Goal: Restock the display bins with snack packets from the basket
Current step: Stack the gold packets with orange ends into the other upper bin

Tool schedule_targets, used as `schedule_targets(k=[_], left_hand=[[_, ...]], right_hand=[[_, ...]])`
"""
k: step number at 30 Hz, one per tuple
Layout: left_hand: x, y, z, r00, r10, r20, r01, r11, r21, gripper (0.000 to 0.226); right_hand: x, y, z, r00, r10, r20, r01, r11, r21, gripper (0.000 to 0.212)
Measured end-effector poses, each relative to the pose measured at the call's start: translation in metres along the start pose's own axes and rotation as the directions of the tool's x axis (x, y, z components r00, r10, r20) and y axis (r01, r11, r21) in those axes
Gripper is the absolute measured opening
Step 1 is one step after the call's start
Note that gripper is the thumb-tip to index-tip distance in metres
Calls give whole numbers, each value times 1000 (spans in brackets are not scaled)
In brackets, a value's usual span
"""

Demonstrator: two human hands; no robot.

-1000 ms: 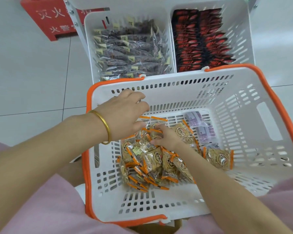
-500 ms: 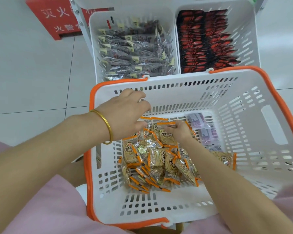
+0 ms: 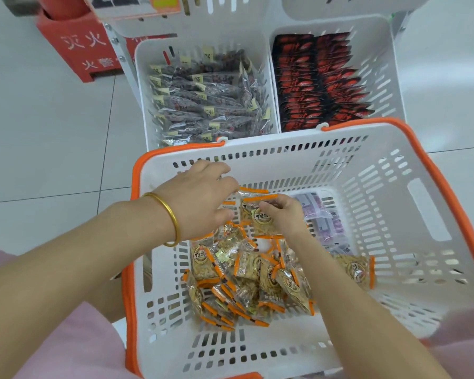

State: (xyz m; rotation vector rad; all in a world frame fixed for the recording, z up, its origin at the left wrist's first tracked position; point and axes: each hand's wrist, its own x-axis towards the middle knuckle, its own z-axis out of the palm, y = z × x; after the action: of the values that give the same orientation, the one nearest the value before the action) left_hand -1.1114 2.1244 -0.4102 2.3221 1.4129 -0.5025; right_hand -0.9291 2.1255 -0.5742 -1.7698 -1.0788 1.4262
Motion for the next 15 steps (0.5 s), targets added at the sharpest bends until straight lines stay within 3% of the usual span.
schedule_targets(k=[3, 6, 8, 10, 12, 15], left_hand=[[3, 1, -2, 999, -27, -25, 25, 995, -96, 54], [7, 4, -4, 992, -114, -52, 89, 936, -340, 73], [9, 6, -5, 985, -171, -28, 119, 784, -609, 87], [10, 9, -6, 978, -208, -15, 105, 554, -826, 97], [11, 11, -7, 970, -239, -32, 74, 419, -905, 106], [7, 15, -11, 961, -266, -73, 14, 314, -949, 120]], right_hand=[[-12, -35, -20, 993, -96, 69, 94, 995, 36, 14], [-27, -72, -30, 976, -185, 118, 169, 976, 138, 39], [-36, -91, -30, 966, -231, 118, 200, 953, 229, 46], [-46, -103, -26, 955, -280, 99, 232, 913, 336, 23], [-56, -113, -22, 954, -293, 60, 235, 860, 452, 2], [-69, -126, -16, 942, -335, -23, 298, 802, 518, 8]])
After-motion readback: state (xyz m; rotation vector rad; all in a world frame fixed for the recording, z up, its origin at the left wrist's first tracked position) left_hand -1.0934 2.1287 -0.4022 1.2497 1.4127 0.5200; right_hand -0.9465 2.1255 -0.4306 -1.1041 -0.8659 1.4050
